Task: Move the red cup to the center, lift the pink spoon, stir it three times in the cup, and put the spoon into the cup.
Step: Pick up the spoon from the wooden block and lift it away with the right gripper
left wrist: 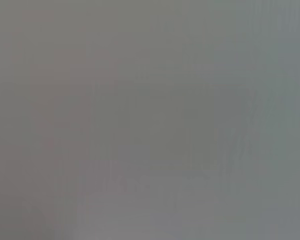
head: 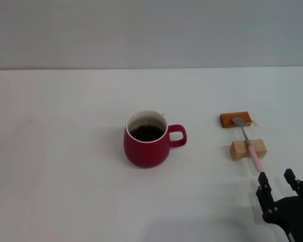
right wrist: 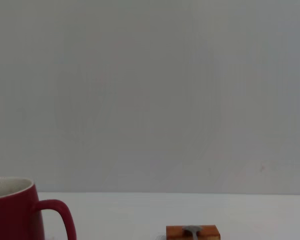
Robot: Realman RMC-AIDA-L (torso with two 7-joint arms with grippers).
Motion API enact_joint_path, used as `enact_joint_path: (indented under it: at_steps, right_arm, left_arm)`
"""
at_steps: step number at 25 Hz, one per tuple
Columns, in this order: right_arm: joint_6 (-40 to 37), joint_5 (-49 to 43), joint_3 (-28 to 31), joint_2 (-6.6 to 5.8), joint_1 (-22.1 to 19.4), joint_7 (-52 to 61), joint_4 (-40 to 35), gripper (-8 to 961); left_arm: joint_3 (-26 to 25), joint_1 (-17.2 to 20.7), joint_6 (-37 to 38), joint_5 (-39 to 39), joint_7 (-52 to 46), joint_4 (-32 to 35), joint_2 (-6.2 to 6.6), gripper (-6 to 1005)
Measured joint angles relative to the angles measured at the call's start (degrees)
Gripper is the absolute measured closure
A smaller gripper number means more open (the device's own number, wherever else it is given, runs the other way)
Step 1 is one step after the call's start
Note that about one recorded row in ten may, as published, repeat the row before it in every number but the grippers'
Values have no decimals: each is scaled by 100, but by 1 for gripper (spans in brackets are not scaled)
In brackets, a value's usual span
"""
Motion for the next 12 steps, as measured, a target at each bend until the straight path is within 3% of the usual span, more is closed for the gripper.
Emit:
enact_joint_path:
  at_steps: [12]
  right_arm:
    - [-45, 1, -10, 26, 356, 604, -478, 425]
  left_arm:
    - [0, -26, 8, 15, 7, -18, -40, 151]
